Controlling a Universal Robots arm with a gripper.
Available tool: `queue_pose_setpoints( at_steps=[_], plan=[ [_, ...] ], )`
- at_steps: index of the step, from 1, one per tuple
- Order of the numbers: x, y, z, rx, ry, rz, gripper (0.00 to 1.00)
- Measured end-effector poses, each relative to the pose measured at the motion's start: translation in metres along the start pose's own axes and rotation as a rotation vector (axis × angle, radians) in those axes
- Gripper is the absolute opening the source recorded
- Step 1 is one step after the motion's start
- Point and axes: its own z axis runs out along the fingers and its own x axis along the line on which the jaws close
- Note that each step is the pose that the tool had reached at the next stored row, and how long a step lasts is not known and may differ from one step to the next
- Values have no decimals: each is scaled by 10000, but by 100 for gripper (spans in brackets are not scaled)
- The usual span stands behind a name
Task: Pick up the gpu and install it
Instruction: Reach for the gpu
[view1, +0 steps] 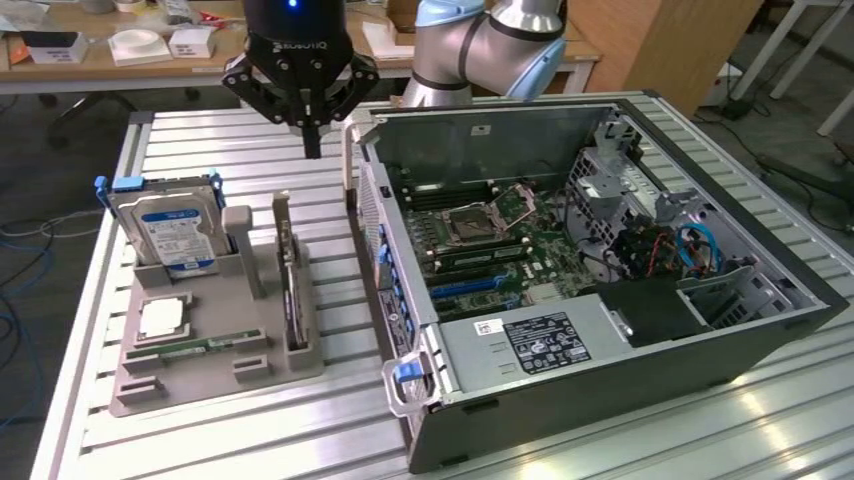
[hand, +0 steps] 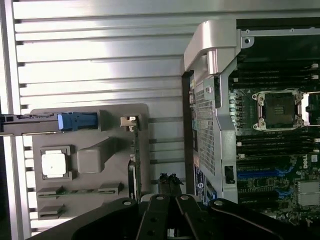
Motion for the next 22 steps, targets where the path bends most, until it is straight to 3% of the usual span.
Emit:
queue_pose_setpoints(
  at_steps=[22],
  plan=[
    [338,-25,-5,0,2,-1,10]
  ],
)
